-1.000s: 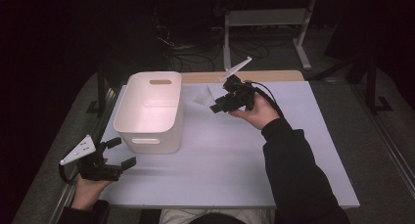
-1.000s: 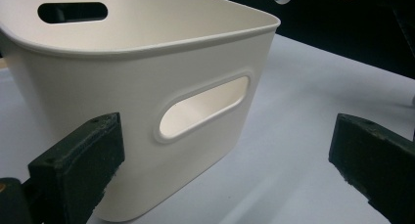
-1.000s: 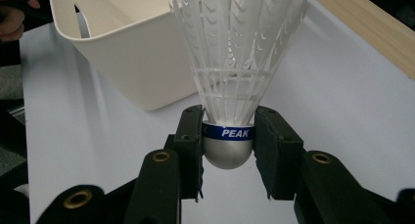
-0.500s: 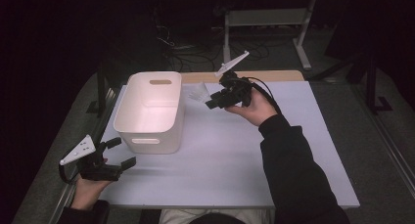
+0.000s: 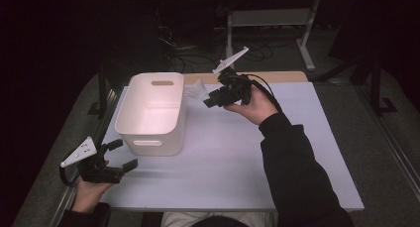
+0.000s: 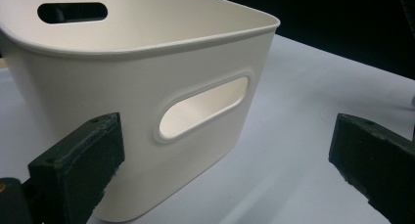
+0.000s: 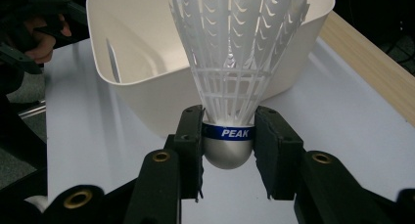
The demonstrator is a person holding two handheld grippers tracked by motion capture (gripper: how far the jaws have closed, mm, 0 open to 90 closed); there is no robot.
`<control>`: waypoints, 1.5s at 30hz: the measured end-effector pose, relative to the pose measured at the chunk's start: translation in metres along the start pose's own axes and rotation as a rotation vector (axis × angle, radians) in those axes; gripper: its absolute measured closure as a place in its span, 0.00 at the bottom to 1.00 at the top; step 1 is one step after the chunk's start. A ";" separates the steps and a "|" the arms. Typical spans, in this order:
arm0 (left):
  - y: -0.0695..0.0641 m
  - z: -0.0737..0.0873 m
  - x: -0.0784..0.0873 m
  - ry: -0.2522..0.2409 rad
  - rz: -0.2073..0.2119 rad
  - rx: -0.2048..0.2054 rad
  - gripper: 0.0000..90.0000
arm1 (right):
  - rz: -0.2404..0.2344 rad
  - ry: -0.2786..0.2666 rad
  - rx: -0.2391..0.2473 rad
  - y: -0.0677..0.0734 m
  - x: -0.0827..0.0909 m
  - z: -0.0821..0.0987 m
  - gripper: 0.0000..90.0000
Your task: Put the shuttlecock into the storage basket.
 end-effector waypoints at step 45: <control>0.000 0.000 0.000 -0.001 0.002 -0.001 0.00 | -0.069 0.017 0.091 0.044 -0.031 -0.034 0.71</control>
Point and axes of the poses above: each handheld gripper's, and its own axes: x roughly backward along the jaws, z roughly out of its underside, y roughly to its left, the point moved 8 cm from there along -x, roughly forward along the jaws, and after that the axes turned 13 degrees about -x, right-handed, at the moved point
